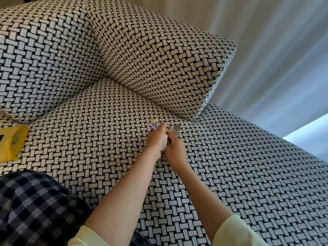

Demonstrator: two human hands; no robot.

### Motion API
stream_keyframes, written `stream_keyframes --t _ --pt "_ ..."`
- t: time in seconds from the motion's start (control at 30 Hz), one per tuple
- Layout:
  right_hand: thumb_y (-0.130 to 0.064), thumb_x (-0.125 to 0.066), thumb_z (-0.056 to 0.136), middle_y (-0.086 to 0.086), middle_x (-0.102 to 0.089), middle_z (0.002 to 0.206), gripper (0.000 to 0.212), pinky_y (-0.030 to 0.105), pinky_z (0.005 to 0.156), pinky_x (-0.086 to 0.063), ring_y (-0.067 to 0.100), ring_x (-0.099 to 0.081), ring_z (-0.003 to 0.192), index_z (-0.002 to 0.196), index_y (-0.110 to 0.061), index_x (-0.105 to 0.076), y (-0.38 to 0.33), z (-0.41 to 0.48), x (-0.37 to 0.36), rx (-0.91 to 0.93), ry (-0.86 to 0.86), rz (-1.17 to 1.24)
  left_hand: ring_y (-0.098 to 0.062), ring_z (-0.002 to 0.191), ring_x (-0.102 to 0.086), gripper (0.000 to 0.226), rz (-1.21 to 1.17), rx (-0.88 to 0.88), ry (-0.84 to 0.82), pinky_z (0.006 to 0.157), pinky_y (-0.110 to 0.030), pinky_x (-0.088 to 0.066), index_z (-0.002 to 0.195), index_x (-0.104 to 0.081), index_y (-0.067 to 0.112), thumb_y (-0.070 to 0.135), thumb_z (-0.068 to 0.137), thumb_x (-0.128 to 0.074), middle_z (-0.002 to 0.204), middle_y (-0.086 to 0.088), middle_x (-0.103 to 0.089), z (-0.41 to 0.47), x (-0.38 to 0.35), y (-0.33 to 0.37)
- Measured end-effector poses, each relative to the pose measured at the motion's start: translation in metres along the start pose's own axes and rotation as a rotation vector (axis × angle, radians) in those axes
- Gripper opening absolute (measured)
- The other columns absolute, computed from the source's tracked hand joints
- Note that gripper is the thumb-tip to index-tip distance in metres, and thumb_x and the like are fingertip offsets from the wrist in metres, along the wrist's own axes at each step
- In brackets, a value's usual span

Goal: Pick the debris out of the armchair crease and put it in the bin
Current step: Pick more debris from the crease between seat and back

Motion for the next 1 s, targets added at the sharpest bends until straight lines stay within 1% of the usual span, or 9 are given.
stream_keyframes --t 0.1,0.17,0.33,0.4,0.57,0.63,0.77,0.9,1.0 --pt "0.0 -0.039 0.092 0.006 -0.062 0.082 0.024 0.03 0.065 -0.046 0.022 -0.054 0.071 0.104 -0.002 -0.06 -0.004 0.0 0.0 -0.041 -0.085 0.234 -0.015 0.064 -0.05 0.023 -0.035 -0.012 0.057 0.059 -0.025 -0.04 0.07 -0.052 0.015 0.032 0.086 -0.056 0.071 -0.002 -0.053 0.002 0.006 0.003" --pt "-0.001 -0.036 0.093 0.006 -0.063 0.102 0.037 0.027 0.081 -0.049 0.02 -0.059 0.091 0.126 -0.006 -0.052 -0.005 0.0 0.002 -0.083 -0.125 0.364 -0.016 0.065 -0.05 0.022 -0.054 -0.02 0.09 0.06 -0.026 -0.042 0.073 -0.052 0.015 0.031 0.087 -0.054 0.074 -0.003 -0.054 0.004 0.012 0.006" --pt "-0.03 -0.035 0.093 -0.004 -0.036 0.145 0.052 0.025 0.109 -0.029 0.005 -0.033 0.132 0.144 -0.024 -0.028 -0.006 -0.012 -0.014 0.036 -0.15 0.251 -0.019 0.068 -0.056 0.024 -0.26 0.069 0.041 0.064 -0.028 -0.049 0.075 -0.054 0.011 0.02 0.093 -0.04 0.068 -0.006 -0.057 0.004 0.013 0.01" --pt "-0.032 -0.028 0.099 -0.001 -0.029 0.148 0.047 0.024 0.111 -0.024 0.002 -0.027 0.132 0.145 -0.027 -0.023 -0.004 -0.014 -0.023 0.061 -0.086 0.199 -0.016 0.063 -0.054 0.024 -0.299 0.1 -0.011 0.056 -0.024 -0.046 0.082 -0.056 0.007 0.016 0.095 -0.039 0.061 -0.006 -0.059 -0.006 0.012 0.013" --pt "-0.027 -0.027 0.101 0.002 -0.044 0.139 0.043 0.008 0.094 -0.035 0.0 -0.039 0.119 0.142 -0.017 -0.034 -0.007 -0.001 -0.022 0.015 0.107 0.19 -0.006 0.056 -0.054 0.05 -0.344 0.026 -0.205 0.04 -0.01 -0.039 0.124 -0.055 0.014 -0.006 0.091 -0.024 0.108 -0.008 -0.06 -0.011 0.011 0.013" --pt "-0.026 -0.028 0.101 -0.001 -0.044 0.141 0.042 0.019 0.104 -0.036 0.006 -0.038 0.127 0.141 -0.018 -0.034 -0.009 0.005 -0.023 0.026 0.139 0.128 -0.002 0.054 -0.059 0.045 -0.33 0.004 -0.247 0.04 -0.009 -0.038 0.132 -0.051 0.018 0.003 0.095 -0.031 0.119 -0.007 -0.06 -0.011 0.011 0.015" --pt "-0.021 -0.027 0.1 -0.001 -0.039 0.145 0.042 0.031 0.11 -0.024 0.017 -0.033 0.132 0.141 -0.016 -0.035 -0.007 0.014 -0.025 0.06 0.181 -0.152 -0.022 0.104 -0.062 0.034 -0.307 0.03 -0.266 0.061 -0.014 -0.047 0.118 -0.061 0.019 0.036 0.093 -0.045 0.129 -0.011 -0.057 -0.016 0.015 0.018" --pt "-0.042 -0.011 0.094 0.002 -0.036 0.145 0.06 0.031 0.105 -0.021 0.021 -0.03 0.128 0.138 -0.013 -0.039 -0.01 0.011 -0.024 0.11 0.145 -0.362 -0.019 0.093 -0.062 0.038 -0.284 0.109 -0.218 0.075 -0.029 -0.049 0.103 -0.063 0.017 0.045 0.093 -0.039 0.106 -0.008 -0.066 -0.009 0.016 0.016" --pt "-0.038 -0.018 0.099 0.005 -0.048 0.134 0.051 0.036 0.102 -0.03 0.02 -0.036 0.121 0.123 -0.016 -0.057 -0.011 0.014 -0.013 0.098 0.134 -0.16 -0.02 0.072 -0.059 0.027 -0.248 0.1 -0.057 0.053 -0.023 -0.05 0.095 -0.062 0.014 0.033 0.094 -0.043 0.095 -0.008 -0.065 -0.001 0.019 0.019"
Point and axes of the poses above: each hand's wrist, its own z-axis towards the middle knuckle, its own x-axis out of the back of the hand, y = z × x, the point moved 1 cm from there along z, towards the middle knuckle
